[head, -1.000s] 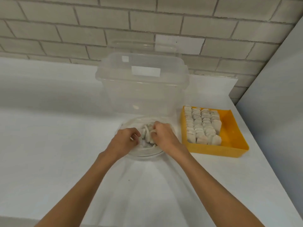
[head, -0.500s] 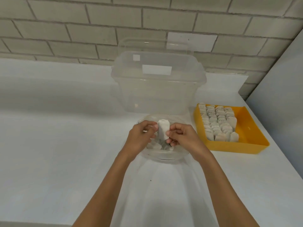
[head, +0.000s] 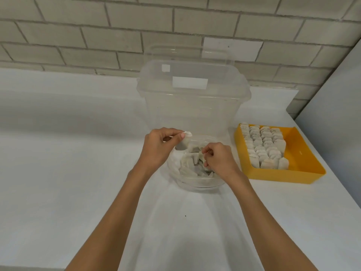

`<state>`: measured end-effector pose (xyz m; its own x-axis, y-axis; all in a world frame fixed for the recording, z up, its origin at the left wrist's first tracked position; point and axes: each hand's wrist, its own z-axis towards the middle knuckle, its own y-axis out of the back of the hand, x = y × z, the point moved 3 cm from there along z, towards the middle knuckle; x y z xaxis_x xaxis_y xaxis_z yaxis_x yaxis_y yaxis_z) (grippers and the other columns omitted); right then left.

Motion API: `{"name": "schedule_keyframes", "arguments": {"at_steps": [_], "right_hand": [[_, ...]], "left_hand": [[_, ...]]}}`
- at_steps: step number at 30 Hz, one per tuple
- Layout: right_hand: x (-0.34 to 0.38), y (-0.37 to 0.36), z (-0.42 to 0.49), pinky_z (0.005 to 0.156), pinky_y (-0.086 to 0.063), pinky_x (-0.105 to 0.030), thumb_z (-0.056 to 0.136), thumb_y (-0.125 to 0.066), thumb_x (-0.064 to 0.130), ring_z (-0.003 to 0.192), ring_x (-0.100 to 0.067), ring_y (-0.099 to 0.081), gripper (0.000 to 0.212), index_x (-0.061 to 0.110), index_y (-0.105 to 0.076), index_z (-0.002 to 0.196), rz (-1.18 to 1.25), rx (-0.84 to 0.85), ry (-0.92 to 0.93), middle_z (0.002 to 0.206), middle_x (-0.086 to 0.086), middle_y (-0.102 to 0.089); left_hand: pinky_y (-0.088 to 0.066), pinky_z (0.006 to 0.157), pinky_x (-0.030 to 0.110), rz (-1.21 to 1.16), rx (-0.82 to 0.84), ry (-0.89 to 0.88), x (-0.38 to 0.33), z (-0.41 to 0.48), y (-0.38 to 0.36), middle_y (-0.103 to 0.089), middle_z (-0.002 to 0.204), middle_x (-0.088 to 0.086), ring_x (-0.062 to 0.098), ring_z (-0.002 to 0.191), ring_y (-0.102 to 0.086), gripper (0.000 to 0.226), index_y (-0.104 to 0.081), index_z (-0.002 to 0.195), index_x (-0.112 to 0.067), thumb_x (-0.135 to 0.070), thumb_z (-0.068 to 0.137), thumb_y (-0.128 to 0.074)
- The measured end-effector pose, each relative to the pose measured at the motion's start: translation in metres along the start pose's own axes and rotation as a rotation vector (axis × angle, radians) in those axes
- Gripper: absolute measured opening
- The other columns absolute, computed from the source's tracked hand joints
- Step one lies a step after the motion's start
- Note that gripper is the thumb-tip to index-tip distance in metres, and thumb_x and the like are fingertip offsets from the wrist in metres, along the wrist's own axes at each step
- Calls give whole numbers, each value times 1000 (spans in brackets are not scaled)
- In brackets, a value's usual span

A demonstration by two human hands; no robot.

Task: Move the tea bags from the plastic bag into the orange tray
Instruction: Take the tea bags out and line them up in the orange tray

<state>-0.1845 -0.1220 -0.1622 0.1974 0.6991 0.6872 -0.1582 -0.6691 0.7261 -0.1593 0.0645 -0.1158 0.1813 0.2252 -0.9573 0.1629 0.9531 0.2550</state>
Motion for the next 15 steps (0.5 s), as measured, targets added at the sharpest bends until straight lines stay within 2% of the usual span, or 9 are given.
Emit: {"name": "schedule_keyframes", "arguments": {"at_steps": [3, 6, 8, 10, 13, 15], "right_hand": [[2, -15, 8, 75, -57, -43, 91, -53, 11, 79, -32, -66, 17, 3, -67, 83, -62, 10, -58, 86, -17, -68], [9, -28, 9, 78, -54, -41, 85, -60, 23, 87, -28, -62, 11, 16, -54, 78, -138, 67, -46, 98, -10, -65], [13, -31, 7, 73, -54, -41, 82, -59, 17, 85, -28, -63, 14, 20, -50, 72, -187, 93, -12, 93, -9, -65], [15, -27, 4, 70, -55, -40, 82, -59, 9, 78, -25, -62, 14, 15, -54, 69, -174, 86, -10, 83, -6, -64], [19, -7, -6, 62, -51, -29, 81, -65, 7, 68, -21, -62, 10, 13, -60, 74, 61, 47, -36, 70, -1, -61], [20, 10, -16, 55, -54, -29, 81, -69, 7, 62, -23, -66, 10, 13, -62, 77, 311, 28, -76, 62, -1, -63]], "left_hand": [[-46, 76, 8, -14, -23, 5, 2, 0, 4, -73, 97, -6, 8, 87, -67, 10, -77, 94, -23, -23, 86, -70], [-48, 78, 10, -24, -27, 10, 2, -2, 5, -73, 98, -5, 8, 88, -68, 13, -77, 96, -18, -22, 86, -70], [-49, 80, 11, -26, -29, 13, 2, -3, 5, -73, 98, -5, 8, 88, -68, 13, -77, 96, -18, -22, 86, -70], [-50, 82, 14, -29, -37, 26, 2, -5, 5, -74, 98, -6, 9, 89, -68, 13, -77, 96, -19, -22, 86, -70], [-52, 86, 21, -40, -53, 47, 0, -5, 6, -74, 97, -9, 11, 90, -68, 13, -77, 96, -20, -24, 86, -70], [-51, 84, 22, -45, -54, 51, -5, -5, 5, -74, 95, -11, 12, 90, -68, 13, -77, 96, -21, -25, 86, -69]]}}
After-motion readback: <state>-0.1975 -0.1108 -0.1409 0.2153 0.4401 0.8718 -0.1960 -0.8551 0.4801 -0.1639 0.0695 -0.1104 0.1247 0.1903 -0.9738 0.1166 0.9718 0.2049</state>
